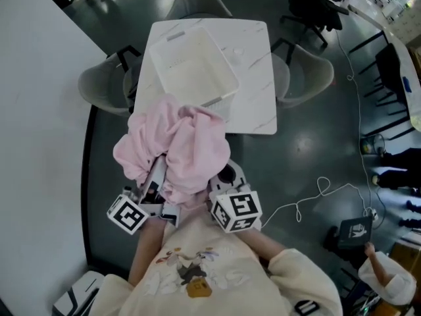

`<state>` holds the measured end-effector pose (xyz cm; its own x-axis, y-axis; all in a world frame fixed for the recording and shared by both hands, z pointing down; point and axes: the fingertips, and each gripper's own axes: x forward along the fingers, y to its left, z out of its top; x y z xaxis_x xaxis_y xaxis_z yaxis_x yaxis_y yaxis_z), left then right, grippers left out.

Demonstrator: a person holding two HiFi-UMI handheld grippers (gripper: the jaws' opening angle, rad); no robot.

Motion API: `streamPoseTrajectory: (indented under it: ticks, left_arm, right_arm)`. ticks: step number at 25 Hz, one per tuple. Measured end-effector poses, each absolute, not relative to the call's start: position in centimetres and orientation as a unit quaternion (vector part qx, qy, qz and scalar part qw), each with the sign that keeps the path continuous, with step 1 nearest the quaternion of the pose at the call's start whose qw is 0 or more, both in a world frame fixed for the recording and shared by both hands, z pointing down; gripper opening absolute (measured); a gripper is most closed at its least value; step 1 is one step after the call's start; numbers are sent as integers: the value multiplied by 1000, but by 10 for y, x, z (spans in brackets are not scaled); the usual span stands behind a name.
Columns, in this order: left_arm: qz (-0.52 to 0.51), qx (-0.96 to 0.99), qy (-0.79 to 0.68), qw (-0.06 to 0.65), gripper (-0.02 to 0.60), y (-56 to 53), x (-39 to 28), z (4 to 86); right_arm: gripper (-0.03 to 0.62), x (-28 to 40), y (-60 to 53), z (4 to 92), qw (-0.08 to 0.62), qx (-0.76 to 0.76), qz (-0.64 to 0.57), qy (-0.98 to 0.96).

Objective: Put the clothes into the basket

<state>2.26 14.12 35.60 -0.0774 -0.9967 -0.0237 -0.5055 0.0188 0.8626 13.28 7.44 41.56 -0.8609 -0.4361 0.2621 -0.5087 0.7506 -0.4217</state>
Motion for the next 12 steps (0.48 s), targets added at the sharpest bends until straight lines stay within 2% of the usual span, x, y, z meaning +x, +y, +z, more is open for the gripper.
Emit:
streamPoseTrajectory:
  ticks: [12]
  left_arm:
    - [-369,625,-570,383,322,48,-62,355]
  right_arm:
    - [8,51,-8,406,82,288,237,-924]
